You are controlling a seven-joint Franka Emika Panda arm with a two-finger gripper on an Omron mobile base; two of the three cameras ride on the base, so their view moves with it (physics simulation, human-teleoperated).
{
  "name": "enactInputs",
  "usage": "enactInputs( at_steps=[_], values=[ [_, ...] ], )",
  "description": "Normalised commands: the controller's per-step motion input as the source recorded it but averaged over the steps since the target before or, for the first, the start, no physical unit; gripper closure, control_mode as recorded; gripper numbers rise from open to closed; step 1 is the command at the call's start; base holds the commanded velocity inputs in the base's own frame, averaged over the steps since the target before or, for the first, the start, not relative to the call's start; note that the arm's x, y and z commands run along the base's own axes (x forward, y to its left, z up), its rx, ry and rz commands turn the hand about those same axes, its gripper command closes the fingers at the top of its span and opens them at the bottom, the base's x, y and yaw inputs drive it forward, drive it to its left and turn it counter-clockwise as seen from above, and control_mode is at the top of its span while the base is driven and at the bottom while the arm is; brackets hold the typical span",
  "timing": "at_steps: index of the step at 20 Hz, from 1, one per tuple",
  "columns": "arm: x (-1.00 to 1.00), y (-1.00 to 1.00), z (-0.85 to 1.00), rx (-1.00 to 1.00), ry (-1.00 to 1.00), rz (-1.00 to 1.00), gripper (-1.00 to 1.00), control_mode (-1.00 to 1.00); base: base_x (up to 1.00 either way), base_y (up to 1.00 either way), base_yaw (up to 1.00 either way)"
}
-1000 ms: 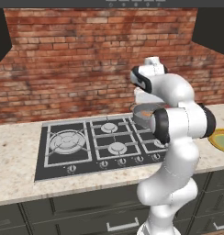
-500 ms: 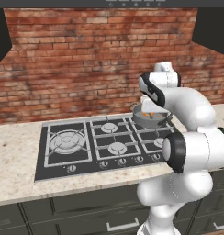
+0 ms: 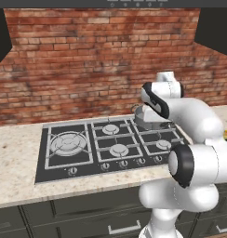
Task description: Retrieve the frozen meat and place it in the pot on a burner. Then turn the burner on.
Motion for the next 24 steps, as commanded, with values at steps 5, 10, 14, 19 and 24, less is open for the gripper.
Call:
enactInputs(
  at_steps=[5, 10, 14, 19, 24],
  values=[
    [0.12, 0.00, -0.22, -0.02, 0.00, 0.00, -1.00, -1.00, 0.00, 0.00, 0.00],
    [0.31, 0.00, -0.15, -0.05, 0.00, 0.00, -1.00, -1.00, 0.00, 0.00, 0.00],
    [0.39, 0.00, -0.07, -0.05, 0.04, 0.00, -1.00, -1.00, 0.00, 0.00, 0.00],
    [0.46, 0.00, 0.00, -0.03, 0.04, 0.00, -1.00, -1.00, 0.00, 0.00, 0.00],
    [0.05, 0.00, 0.00, -0.01, 0.00, 0.01, -1.00, -1.00, 0.00, 0.00, 0.00]
  ],
)
